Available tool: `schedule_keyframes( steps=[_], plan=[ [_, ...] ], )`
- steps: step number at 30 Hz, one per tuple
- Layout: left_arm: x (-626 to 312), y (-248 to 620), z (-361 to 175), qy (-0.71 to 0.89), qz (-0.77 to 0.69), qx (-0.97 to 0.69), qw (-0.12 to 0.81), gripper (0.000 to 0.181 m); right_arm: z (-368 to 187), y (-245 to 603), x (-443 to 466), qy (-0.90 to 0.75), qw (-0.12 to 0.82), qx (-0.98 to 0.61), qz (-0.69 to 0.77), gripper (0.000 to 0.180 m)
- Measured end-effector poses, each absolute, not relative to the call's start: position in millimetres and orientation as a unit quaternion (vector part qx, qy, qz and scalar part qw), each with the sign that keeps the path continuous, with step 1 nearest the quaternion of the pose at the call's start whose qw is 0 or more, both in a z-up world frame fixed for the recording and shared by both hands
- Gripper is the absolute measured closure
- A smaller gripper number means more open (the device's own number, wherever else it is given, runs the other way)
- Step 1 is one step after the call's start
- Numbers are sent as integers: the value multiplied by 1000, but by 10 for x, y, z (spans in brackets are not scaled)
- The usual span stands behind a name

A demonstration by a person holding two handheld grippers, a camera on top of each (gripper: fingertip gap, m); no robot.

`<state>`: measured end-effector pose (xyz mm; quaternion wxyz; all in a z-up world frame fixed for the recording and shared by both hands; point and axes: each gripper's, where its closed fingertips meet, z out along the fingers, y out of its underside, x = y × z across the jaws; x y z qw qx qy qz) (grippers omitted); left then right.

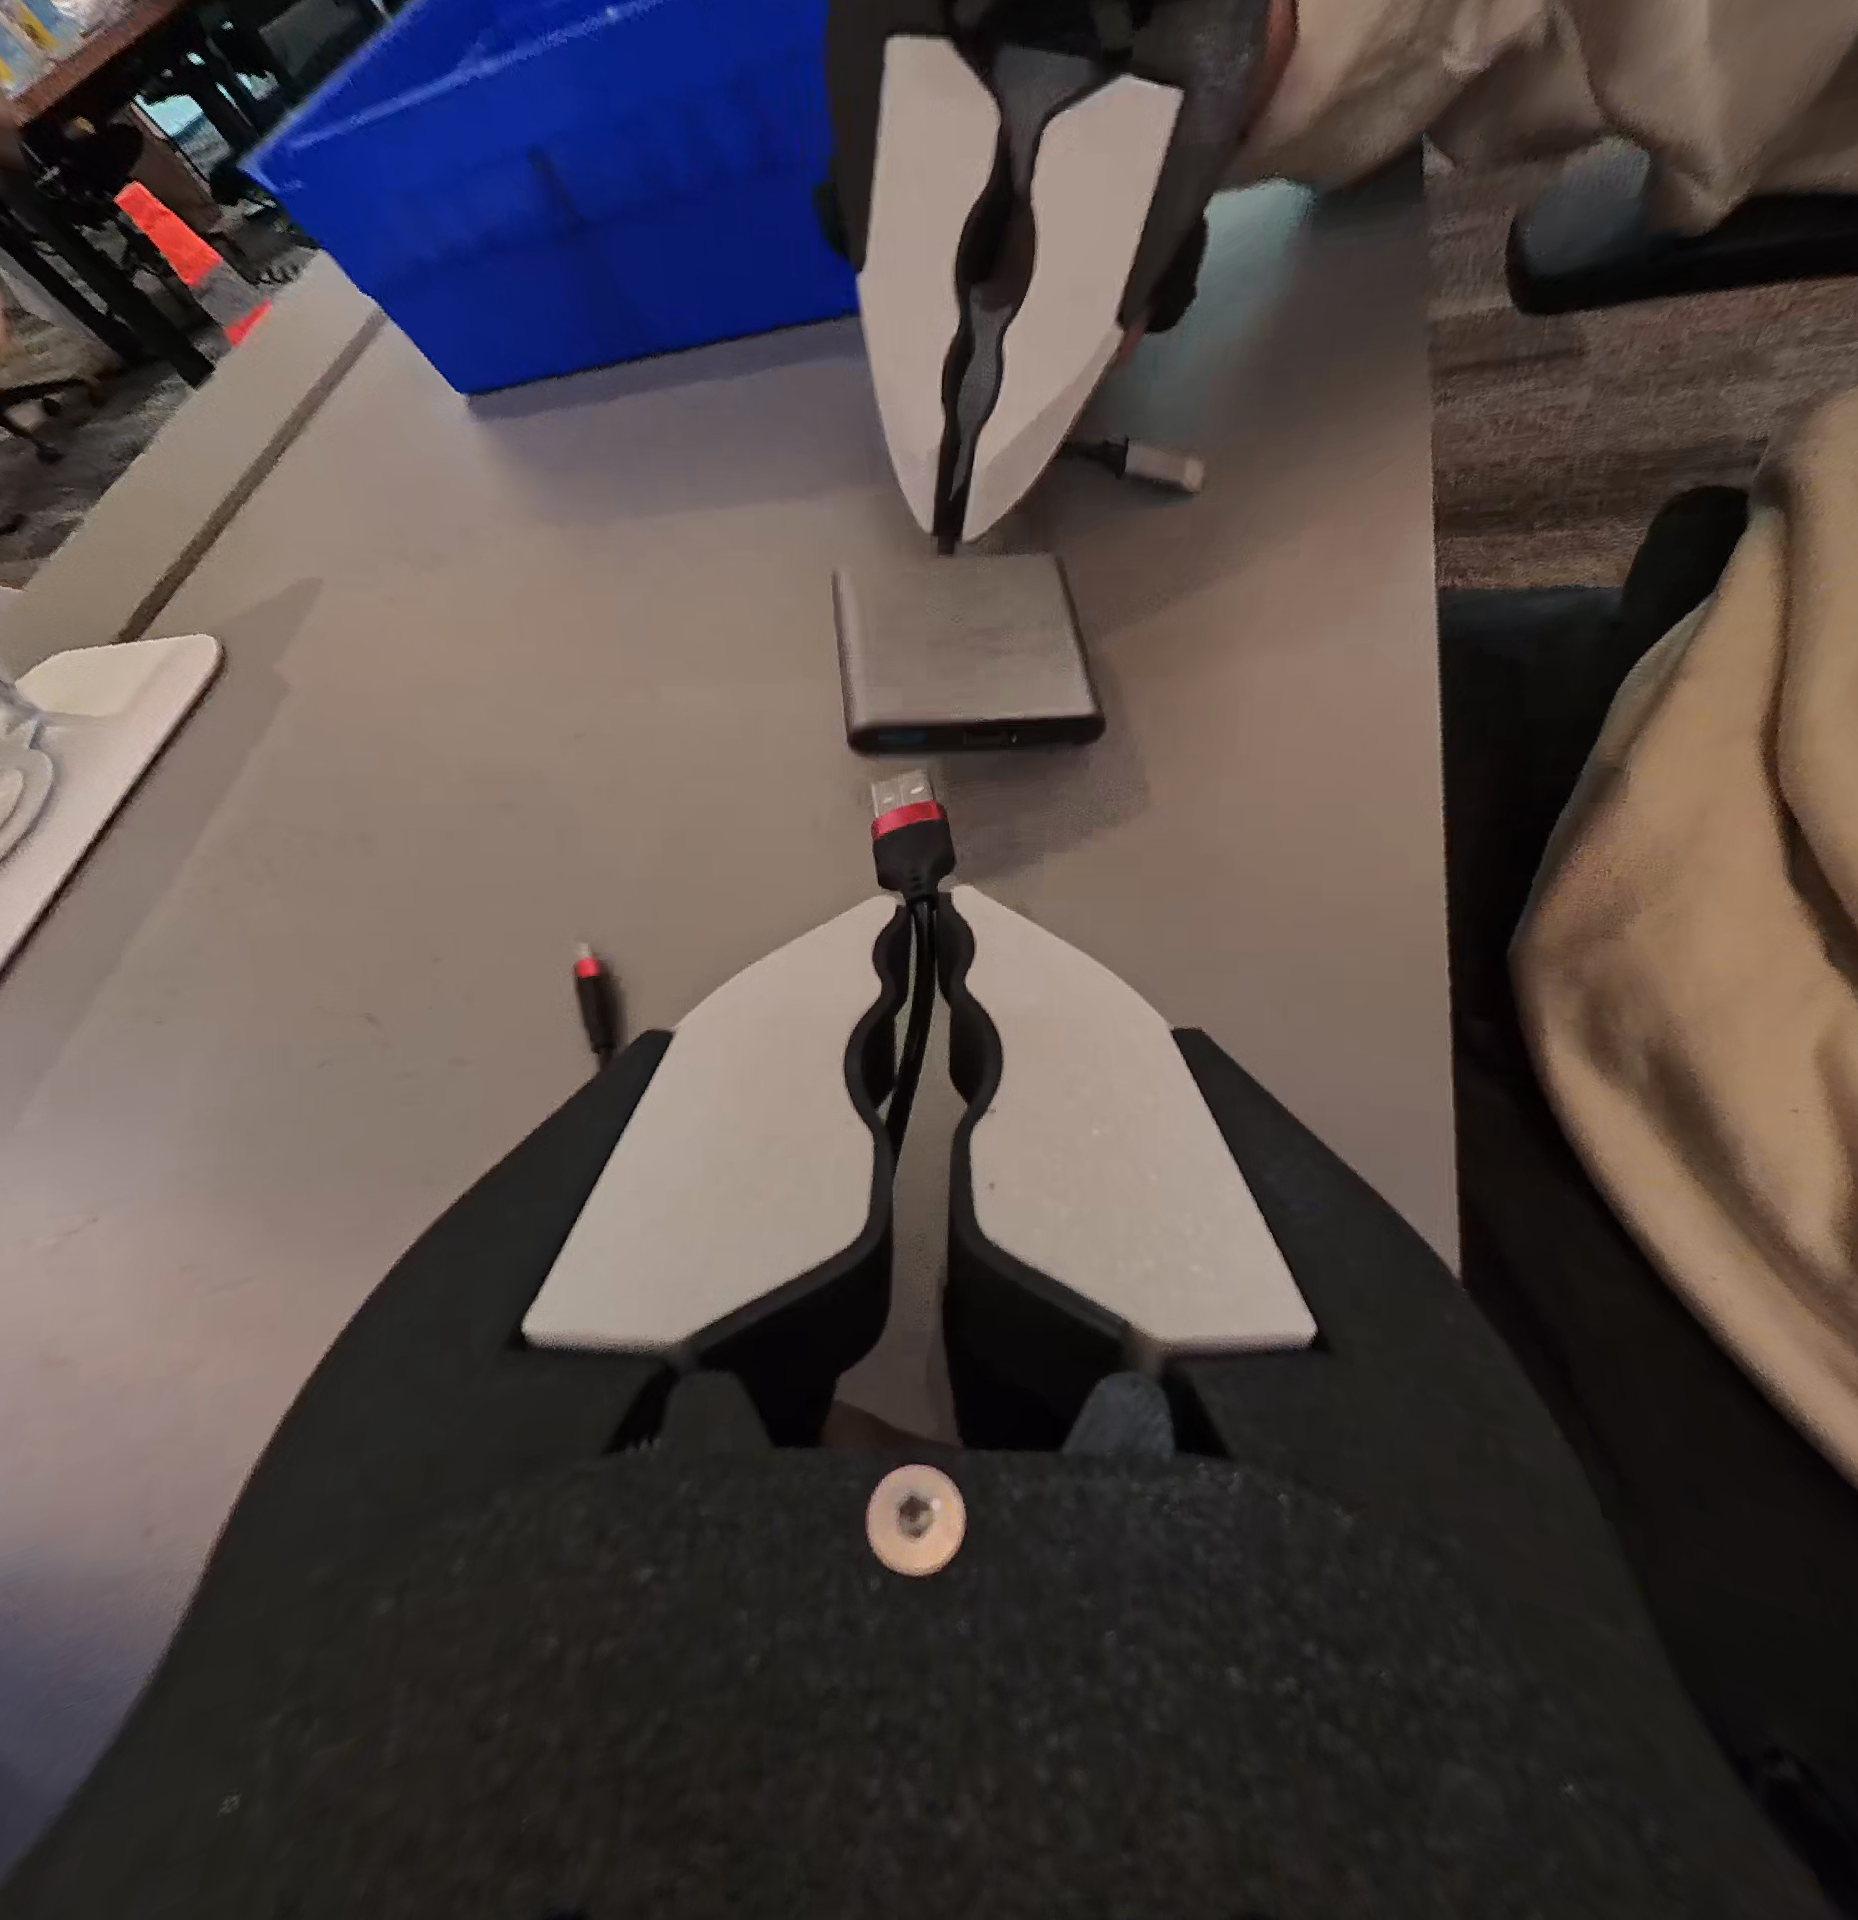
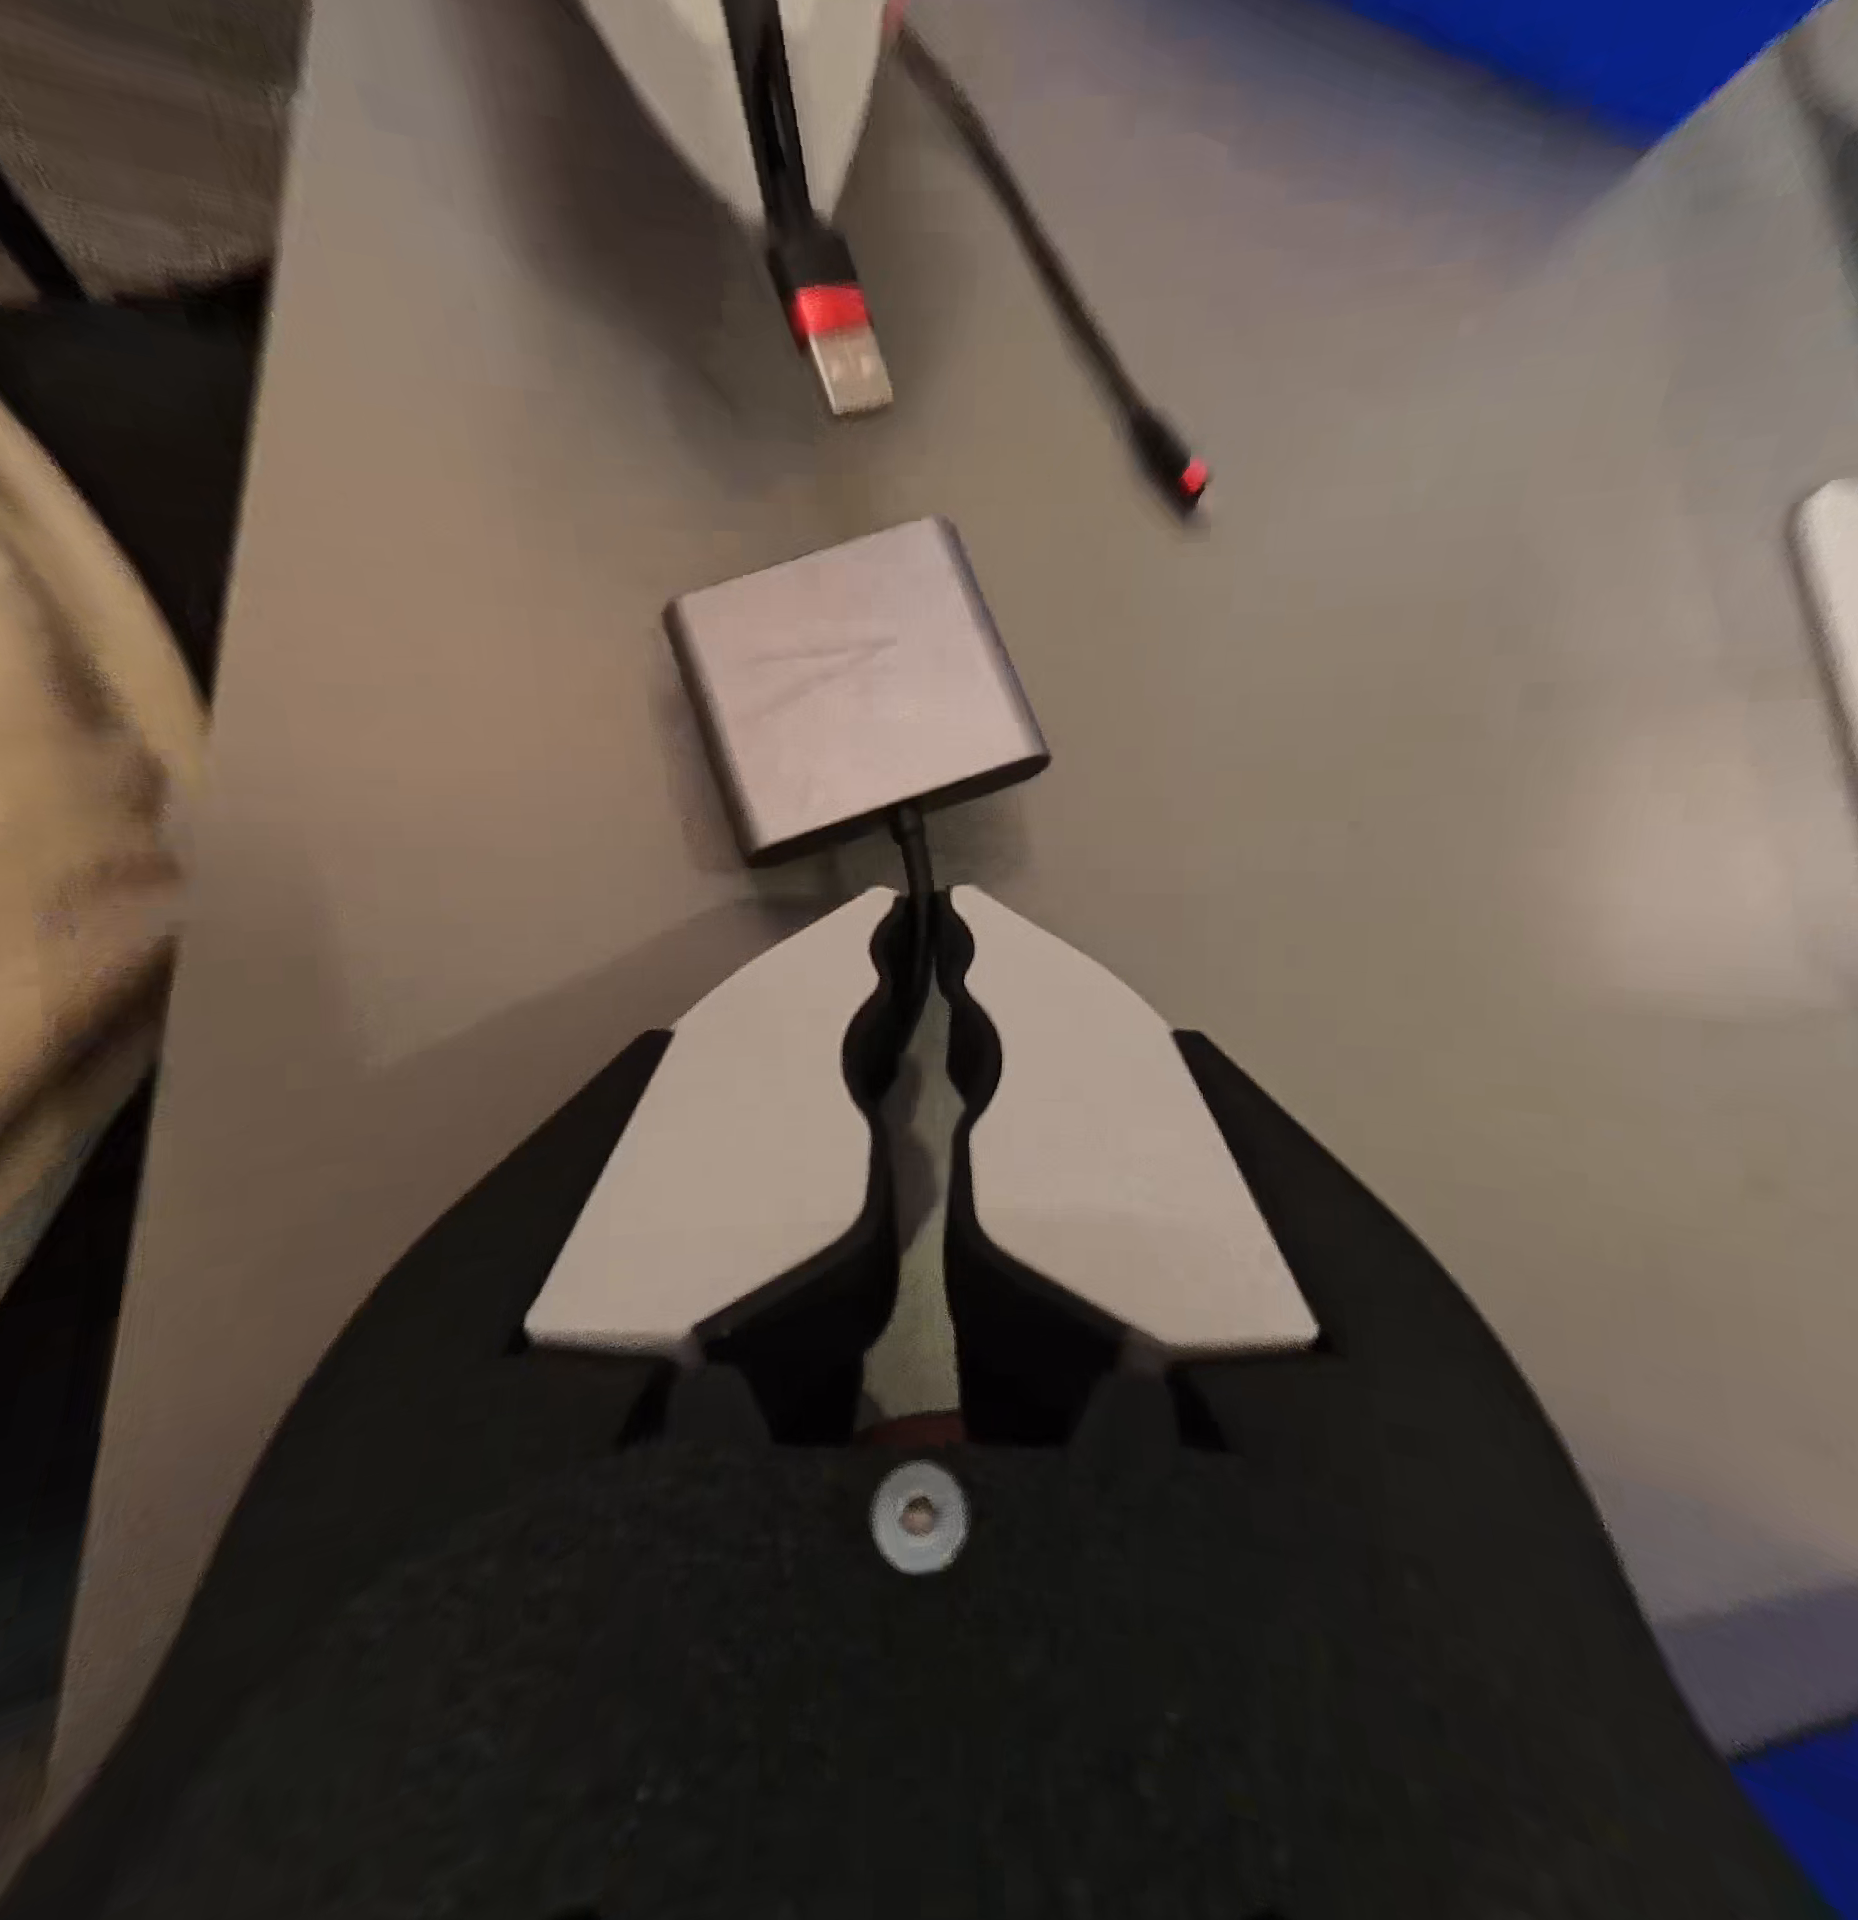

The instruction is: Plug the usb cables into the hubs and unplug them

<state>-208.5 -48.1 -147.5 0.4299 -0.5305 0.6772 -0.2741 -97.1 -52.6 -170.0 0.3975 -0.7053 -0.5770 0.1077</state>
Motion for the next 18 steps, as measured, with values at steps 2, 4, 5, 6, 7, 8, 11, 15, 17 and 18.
schedule_keyframes(
  steps=[2, 4, 5, 6, 7, 8, 11, 15, 17, 18],
  plan=[
    [-2118, -451, -1358, 669, -272, -528, 446, 177, -1483, -529, -1016, -569, 467, -671, 96, 176],
    [-2147, -453, -1271, 671, -263, -525, 454, 177, -1349, -564, -1054, -560, 506, -649, 96, 176],
    [-2155, -463, -1234, 673, -256, -521, 459, 177, -1321, -590, -1074, -559, 514, -643, 102, 176],
    [-2158, -492, -1206, 678, -250, -516, 461, 177, -1324, -604, -1081, -557, 513, -645, 106, 176],
    [-2158, -528, -1185, 683, -245, -511, 461, 177, -1344, -602, -1075, -555, 507, -651, 107, 176],
    [-2155, -556, -1171, 688, -237, -507, 463, 177, -1368, -600, -1071, -554, 501, -656, 109, 176],
    [-2136, -602, -1173, 703, -202, -498, 466, 177, -1381, -620, -1095, -554, 489, -661, 132, 176],
    [-2102, -596, -1196, 711, -172, -490, 474, 177, -1338, -663, -1167, -558, 482, -657, 157, 176],
    [-2110, -596, -1206, 711, -175, -494, 469, 177, -1396, -652, -1175, -565, 467, -663, 151, 176],
    [-2122, -577, -1223, 711, -173, -497, 467, 177, -1445, -640, -1167, -567, 454, -671, 150, 176]
  ],
)
